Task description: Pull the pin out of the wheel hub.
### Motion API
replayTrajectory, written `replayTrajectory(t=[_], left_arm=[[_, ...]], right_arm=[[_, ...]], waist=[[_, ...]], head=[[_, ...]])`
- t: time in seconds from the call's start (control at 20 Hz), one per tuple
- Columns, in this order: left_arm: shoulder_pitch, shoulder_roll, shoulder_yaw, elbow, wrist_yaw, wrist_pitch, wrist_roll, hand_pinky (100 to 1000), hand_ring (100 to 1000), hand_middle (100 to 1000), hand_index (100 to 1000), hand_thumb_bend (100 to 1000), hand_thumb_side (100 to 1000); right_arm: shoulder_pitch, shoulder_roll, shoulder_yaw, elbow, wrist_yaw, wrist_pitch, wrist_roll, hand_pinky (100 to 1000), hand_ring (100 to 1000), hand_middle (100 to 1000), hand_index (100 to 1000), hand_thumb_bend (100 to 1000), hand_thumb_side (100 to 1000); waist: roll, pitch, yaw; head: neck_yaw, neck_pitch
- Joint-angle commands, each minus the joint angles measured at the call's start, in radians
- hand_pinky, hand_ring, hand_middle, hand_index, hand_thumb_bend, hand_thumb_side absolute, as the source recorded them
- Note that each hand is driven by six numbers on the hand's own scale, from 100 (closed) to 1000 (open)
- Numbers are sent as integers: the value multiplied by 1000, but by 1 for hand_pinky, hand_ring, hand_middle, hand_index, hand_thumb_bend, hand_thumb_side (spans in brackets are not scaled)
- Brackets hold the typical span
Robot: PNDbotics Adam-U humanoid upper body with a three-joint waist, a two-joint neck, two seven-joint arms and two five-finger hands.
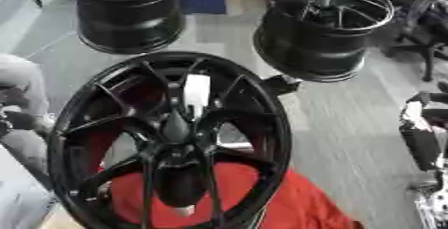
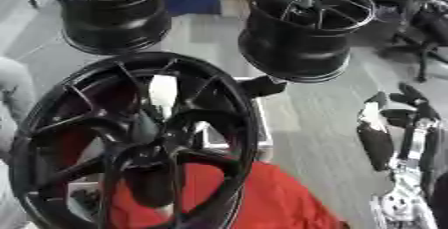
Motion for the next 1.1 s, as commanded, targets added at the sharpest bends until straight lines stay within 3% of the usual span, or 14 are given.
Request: replayTrajectory(t=[0.05, 0.2, 0.4, 0.6, 0.8, 1.1], left_arm=[[-8, 6, -2, -25, -2, 0, -3, 579, 556, 639, 784, 100, 801], [-7, 6, -3, -25, -3, 0, -6, 579, 556, 639, 784, 100, 802], [-8, 9, -5, -25, -4, -1, -7, 579, 556, 639, 784, 100, 802], [-8, 11, -7, -24, -5, 0, -10, 579, 556, 639, 784, 100, 804], [-9, 12, -12, -24, -7, 0, -16, 579, 556, 639, 784, 100, 804], [-17, 11, -17, -27, -11, -3, -22, 579, 557, 639, 784, 100, 804]], right_arm=[[-8, -18, -4, -24, -3, 2, 4, 620, 593, 676, 831, 100, 504], [-4, -44, -1, -24, -3, 7, 11, 622, 593, 677, 833, 100, 496], [-4, -143, 5, -24, -2, 20, 41, 630, 595, 684, 842, 100, 470], [-25, -305, 26, -24, -11, 34, 106, 645, 601, 696, 856, 100, 421], [-74, -505, 73, -24, -82, 26, 209, 659, 607, 711, 876, 100, 333], [-243, -764, 163, -24, -231, -25, 425, 681, 623, 744, 910, 100, 227]], waist=[[2, -5, -1], [1, -4, 2], [-3, -4, 7], [-7, -5, 12], [-10, -4, 20], [-13, 8, 36]], head=[[1, -3], [1, -3], [-1, -3], [-3, -3], [-6, -3], [-37, -3]])
